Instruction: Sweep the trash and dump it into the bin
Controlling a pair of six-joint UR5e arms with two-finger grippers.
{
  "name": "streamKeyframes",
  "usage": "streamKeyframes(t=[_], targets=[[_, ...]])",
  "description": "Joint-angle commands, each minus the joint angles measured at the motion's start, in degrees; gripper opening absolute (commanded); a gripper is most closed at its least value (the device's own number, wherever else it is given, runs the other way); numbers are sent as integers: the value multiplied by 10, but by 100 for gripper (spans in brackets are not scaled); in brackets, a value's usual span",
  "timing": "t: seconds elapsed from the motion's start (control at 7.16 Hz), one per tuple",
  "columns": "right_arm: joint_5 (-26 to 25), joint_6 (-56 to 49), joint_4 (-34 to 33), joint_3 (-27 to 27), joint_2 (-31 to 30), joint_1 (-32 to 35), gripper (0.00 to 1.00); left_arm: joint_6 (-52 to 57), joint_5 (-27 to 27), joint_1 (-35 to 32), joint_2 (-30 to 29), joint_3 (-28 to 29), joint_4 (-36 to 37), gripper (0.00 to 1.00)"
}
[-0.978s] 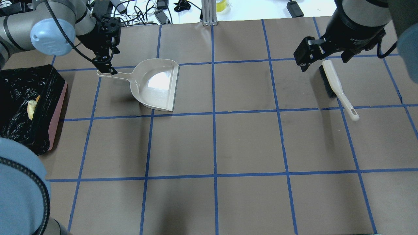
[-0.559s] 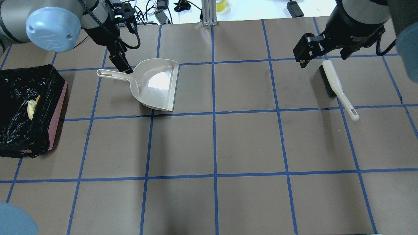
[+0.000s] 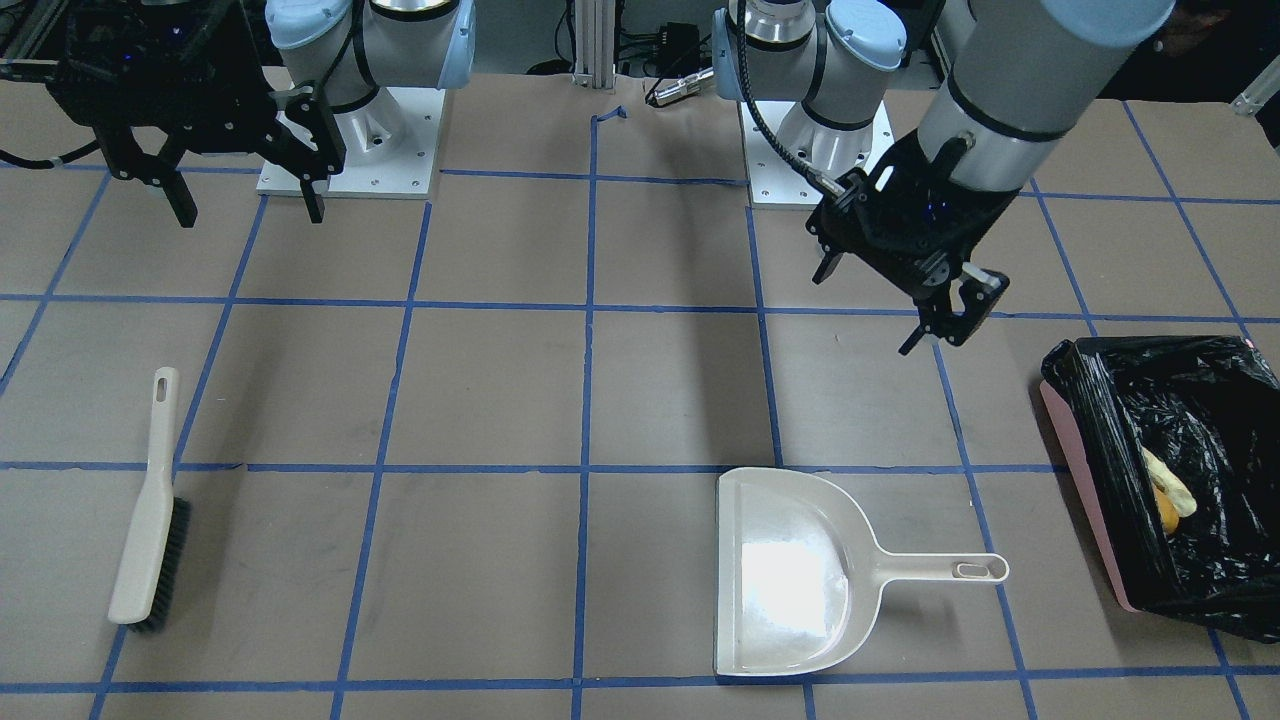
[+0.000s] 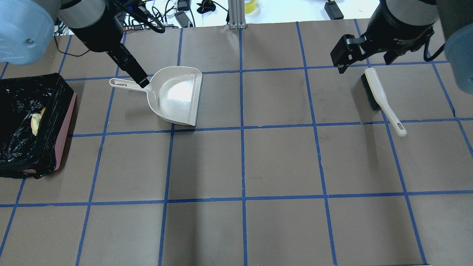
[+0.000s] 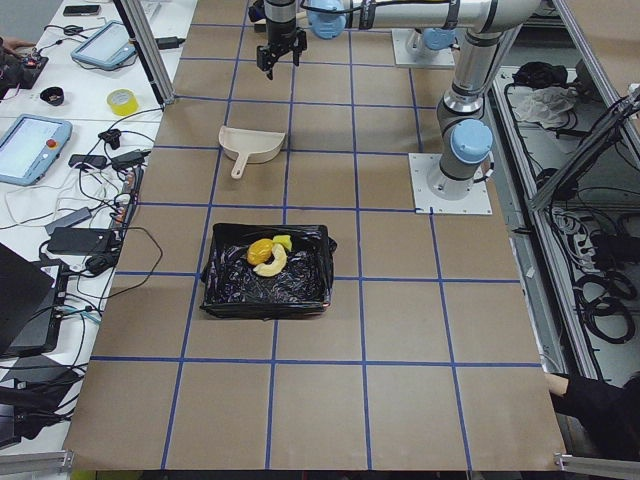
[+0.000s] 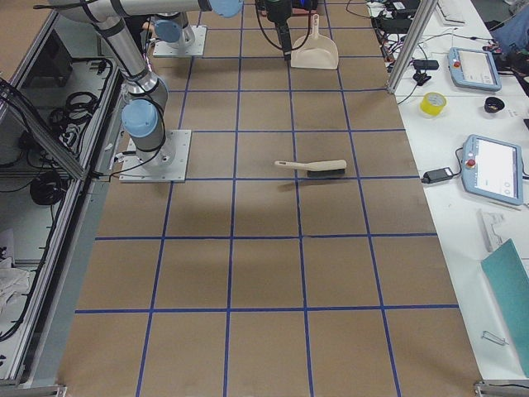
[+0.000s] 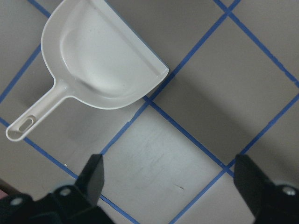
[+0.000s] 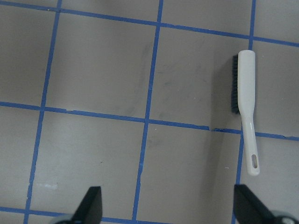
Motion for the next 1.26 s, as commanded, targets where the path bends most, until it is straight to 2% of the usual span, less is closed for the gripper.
streamKeyframes(t=[0.0, 0.28, 0.42, 1.12], targets=[[1, 1, -1, 1, 0, 0, 99, -154, 2, 0, 44, -2, -28, 100], [-1, 0, 0, 5, -5, 0, 99, -231, 14, 0, 65, -2, -66, 100], [-1, 0, -1, 11, -4, 0, 99, -266, 50, 0, 71, -2, -78, 100], [-1, 1, -1, 11, -2, 0, 99, -411, 44, 1, 74, -12, -73, 100]])
